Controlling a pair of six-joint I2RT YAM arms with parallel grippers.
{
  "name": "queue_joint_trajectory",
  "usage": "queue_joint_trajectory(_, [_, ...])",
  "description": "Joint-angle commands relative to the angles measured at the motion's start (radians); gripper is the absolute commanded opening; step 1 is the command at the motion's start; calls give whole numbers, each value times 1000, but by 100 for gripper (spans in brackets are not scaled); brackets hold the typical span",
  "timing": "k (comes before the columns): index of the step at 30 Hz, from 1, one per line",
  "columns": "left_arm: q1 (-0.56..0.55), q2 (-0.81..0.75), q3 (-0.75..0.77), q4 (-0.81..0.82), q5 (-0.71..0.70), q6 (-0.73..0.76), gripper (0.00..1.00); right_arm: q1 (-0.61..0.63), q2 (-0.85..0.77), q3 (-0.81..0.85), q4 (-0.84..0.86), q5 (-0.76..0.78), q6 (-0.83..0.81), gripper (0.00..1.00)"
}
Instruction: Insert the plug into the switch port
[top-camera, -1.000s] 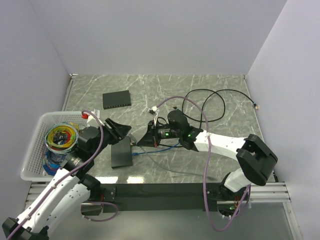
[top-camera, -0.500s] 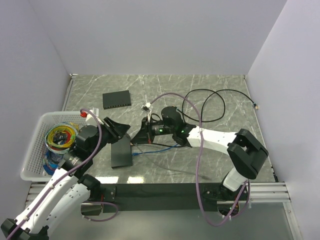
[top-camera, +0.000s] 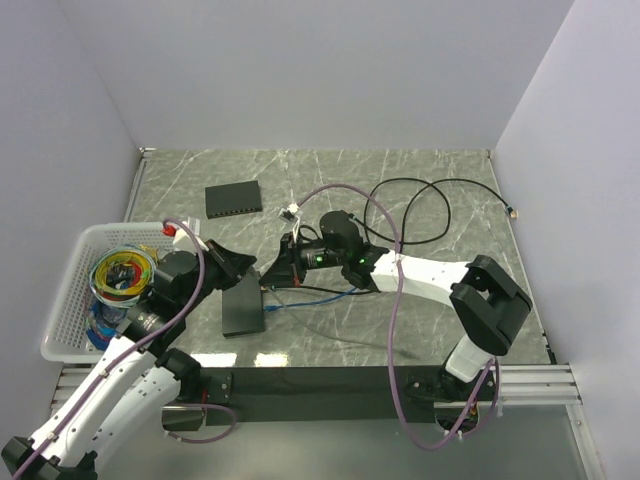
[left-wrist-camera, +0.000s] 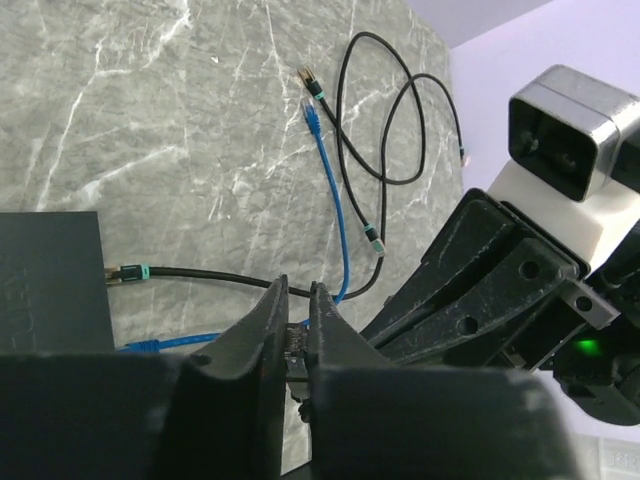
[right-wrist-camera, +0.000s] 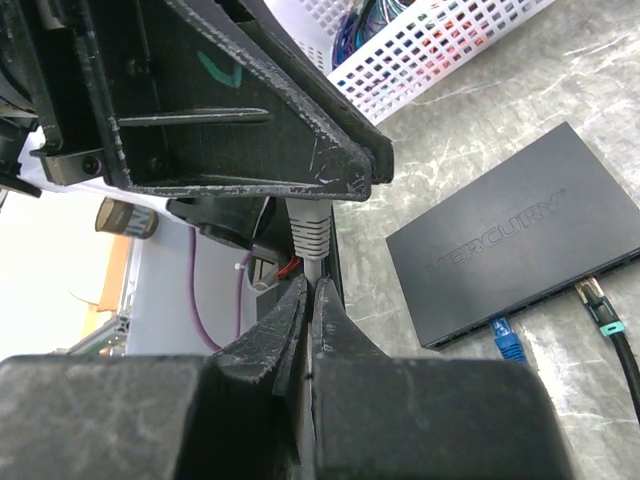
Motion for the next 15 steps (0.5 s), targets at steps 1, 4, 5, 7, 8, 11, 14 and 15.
queue_joint_trajectory(1, [-5,10,42,31,12,14,3,6,5,42,25,0,-11,0])
queue_joint_trajectory(4, [-5,26,42,43,12,13,0,9,-19,68,-54,73,-63,14])
queue_joint_trajectory(5, [-3,29,42,45,12,13,0,11,-30,74,-76,95,-81,26])
queue_joint_trajectory(7, [-5,37,43,46,26,8,0,14,-53,94,-147,157,-130,43])
queue_joint_trajectory(8, [-5,41,45,49,30,5,1,18,-76,100,-165,182,-145,52])
queue_joint_trajectory(11, [-5,43,48,51,35,1,1,29,-110,122,-224,274,-192,55])
queue_joint_trajectory(14, [-5,47,55,49,37,-4,1,41,-131,125,-247,331,-224,50])
queue_joint_trajectory(15, [-5,49,57,49,38,-4,1,50,-128,137,-257,340,-231,49])
